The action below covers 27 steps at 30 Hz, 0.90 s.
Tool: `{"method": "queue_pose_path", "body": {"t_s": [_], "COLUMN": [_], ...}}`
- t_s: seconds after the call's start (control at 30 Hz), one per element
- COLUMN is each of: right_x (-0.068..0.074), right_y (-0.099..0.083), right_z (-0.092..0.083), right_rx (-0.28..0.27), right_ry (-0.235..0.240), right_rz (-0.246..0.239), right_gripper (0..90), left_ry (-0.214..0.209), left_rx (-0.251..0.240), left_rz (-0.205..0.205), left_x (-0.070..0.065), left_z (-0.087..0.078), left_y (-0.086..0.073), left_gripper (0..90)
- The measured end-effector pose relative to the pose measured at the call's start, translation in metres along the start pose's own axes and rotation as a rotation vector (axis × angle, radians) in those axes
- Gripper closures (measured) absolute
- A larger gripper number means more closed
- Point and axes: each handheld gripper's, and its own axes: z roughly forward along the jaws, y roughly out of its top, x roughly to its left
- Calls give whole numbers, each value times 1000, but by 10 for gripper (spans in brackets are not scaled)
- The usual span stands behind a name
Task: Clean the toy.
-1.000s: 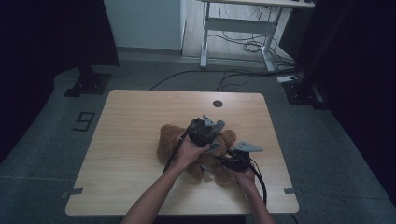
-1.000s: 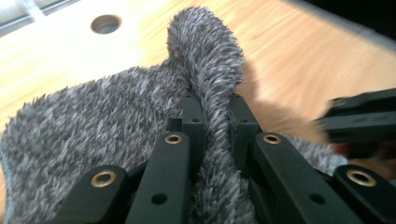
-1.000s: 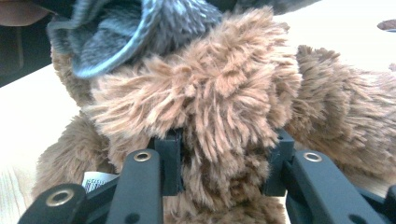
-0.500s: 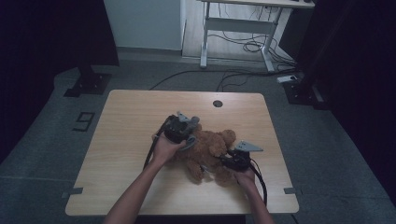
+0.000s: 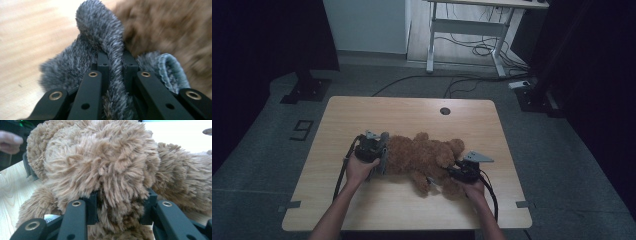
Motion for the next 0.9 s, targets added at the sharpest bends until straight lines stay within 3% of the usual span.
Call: {"method": "queue_pose_path", "body": {"t_s": [0.07,0.1,0.13,0.17,0.27,0.3,0.33,0.37,0.4,0.43,0.47,0.5,0.6,0.67,0.7,0.8,0.87,0.9], "right_x": [-1,-1,-2,-2,-2,-2,-2,-2,-2,-1,-1,-1,-1,-2,-2,-4,-3,-3], "right_y": [0,0,0,0,0,0,0,0,0,0,0,0,0,0,0,-1,-1,-1], "right_z": [0,0,0,0,0,0,0,0,0,0,0,0,-1,-1,-1,-1,-1,-1], "right_rx": [1,-1,-1,-1,-1,-1,-1,-1,-1,-1,-1,-1,-1,1,5,5,4,3], "right_ry": [-2,0,2,2,1,1,1,1,1,0,0,1,0,0,-2,4,6,6], "right_rz": [-1,5,10,12,13,14,15,15,15,12,12,14,12,11,10,15,12,12], "right_gripper": [601,601,601,601,601,601,601,601,601,601,601,601,600,600,601,600,600,600], "left_ry": [-15,-15,-38,-48,-48,-65,-65,-137,-137,-217,-217,-252,-268,-266,-259,-291,-283,-245], "left_rx": [-46,-46,-107,-128,-183,-201,-201,-233,-233,-232,-232,-198,-145,-128,-129,-138,-138,-142], "left_rz": [-6,-6,-23,-23,52,83,83,130,130,188,188,270,321,320,306,258,259,251], "left_x": [0,0,-3,-7,-32,-42,-42,-64,-64,-87,-87,-111,-136,-140,-143,-134,-130,-121], "left_z": [-10,-10,-21,-26,-38,-41,-41,-46,-46,-45,-45,-35,-9,0,13,11,8,2], "left_y": [2,2,8,11,20,22,22,25,25,26,26,26,21,18,13,11,10,6], "left_gripper": [804,803,803,802,803,803,803,803,803,803,802,802,801,801,801,803,803,803]}}
